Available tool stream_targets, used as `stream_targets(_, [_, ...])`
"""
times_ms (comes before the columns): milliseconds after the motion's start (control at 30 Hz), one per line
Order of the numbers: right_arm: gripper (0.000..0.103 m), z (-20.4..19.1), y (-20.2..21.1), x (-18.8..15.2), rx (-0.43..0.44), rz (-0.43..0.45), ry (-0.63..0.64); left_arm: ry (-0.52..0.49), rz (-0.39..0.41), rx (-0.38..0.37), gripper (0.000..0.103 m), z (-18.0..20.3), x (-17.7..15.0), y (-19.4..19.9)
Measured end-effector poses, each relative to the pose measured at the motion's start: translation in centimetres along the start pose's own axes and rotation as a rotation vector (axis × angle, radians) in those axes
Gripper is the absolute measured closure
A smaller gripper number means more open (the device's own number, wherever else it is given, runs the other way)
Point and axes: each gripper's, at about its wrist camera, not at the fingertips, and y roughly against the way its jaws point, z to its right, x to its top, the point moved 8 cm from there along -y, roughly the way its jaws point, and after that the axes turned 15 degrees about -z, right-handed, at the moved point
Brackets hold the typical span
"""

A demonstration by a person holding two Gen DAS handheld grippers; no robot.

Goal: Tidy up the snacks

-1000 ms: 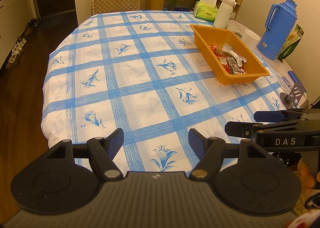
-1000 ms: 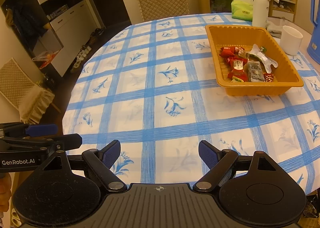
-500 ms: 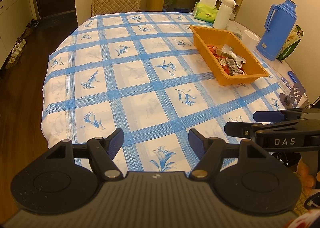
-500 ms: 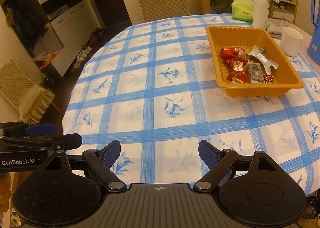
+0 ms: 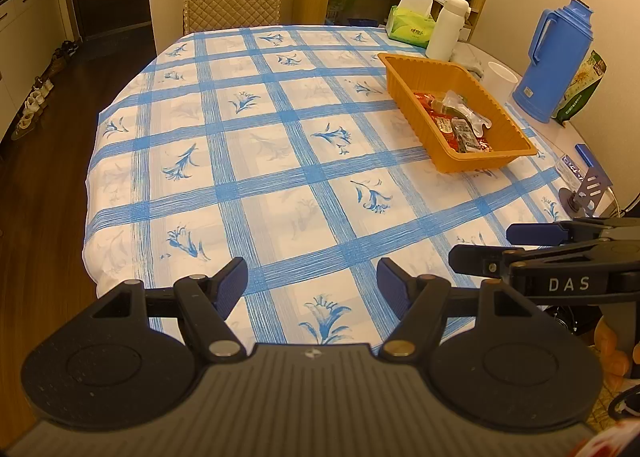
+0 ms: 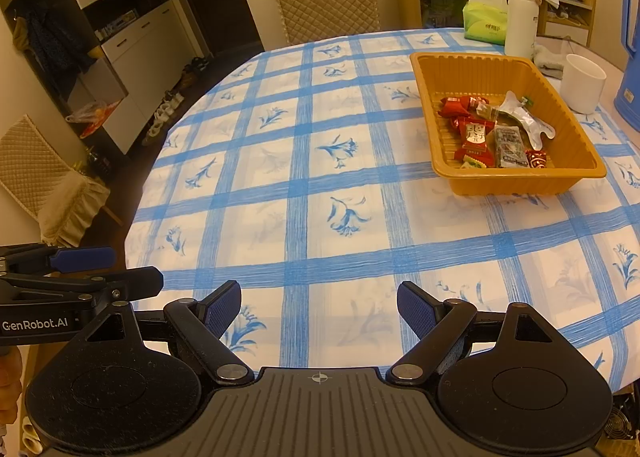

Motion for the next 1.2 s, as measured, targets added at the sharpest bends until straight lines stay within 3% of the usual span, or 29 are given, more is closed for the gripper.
stream_targets(1200, [0.018, 2.0, 0.4, 0.3, 0.001, 0.004, -0.013, -0.008, 0.010, 0.002, 0.034, 1.5, 0.9, 0.0])
